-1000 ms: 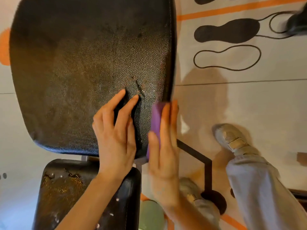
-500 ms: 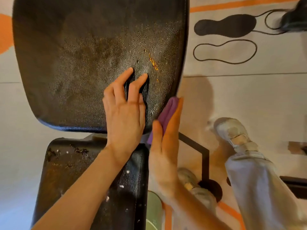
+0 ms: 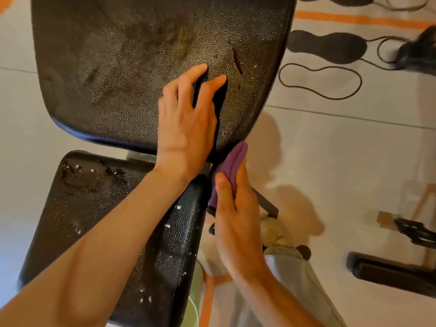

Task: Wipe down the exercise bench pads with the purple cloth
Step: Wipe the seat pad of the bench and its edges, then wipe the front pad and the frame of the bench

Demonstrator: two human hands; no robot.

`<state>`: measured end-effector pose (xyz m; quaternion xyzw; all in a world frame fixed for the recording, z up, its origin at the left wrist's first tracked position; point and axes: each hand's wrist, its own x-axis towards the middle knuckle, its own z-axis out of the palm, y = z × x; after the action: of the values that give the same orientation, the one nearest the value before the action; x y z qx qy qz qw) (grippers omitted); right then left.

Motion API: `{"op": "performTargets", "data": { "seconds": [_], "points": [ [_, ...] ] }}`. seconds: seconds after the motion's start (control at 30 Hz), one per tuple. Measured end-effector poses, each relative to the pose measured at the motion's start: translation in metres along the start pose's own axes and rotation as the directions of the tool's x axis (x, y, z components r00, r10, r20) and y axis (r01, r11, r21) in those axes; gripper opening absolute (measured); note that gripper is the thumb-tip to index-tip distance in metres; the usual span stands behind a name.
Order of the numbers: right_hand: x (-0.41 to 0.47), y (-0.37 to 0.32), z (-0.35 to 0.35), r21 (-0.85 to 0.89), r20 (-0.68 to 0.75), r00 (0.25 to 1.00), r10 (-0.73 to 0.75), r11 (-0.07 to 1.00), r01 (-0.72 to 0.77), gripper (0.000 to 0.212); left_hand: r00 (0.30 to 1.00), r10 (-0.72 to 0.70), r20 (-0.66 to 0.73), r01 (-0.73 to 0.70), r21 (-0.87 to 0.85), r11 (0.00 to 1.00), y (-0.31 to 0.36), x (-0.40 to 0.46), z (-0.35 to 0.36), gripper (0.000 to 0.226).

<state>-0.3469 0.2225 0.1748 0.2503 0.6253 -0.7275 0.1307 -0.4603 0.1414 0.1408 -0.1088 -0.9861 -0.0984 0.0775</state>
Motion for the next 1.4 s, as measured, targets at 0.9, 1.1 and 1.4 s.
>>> {"op": "performTargets", "data": {
  "seconds": [0.9, 1.1, 1.4],
  "points": [
    [0.015, -0.016, 0.031, -0.706, 0.515, 0.827, -0.225, 0.436, 0.558, 0.036, 0.802, -0.588, 0.106, 0.594, -0.042, 0.803, -0.075, -0.199, -0.106, 0.049],
    [0.033, -0.015, 0.076, -0.702, 0.624, 0.766, -0.157, 0.318, 0.637, 0.034, 0.793, -0.604, 0.081, 0.609, -0.068, 0.790, -0.076, -0.198, -0.105, 0.045],
    [0.035, -0.018, 0.082, -0.653, 0.667, 0.733, -0.131, 0.371, 0.660, 0.044, 0.797, -0.597, 0.095, 0.603, -0.067, 0.795, -0.077, -0.197, -0.108, 0.045]
  ]
}}
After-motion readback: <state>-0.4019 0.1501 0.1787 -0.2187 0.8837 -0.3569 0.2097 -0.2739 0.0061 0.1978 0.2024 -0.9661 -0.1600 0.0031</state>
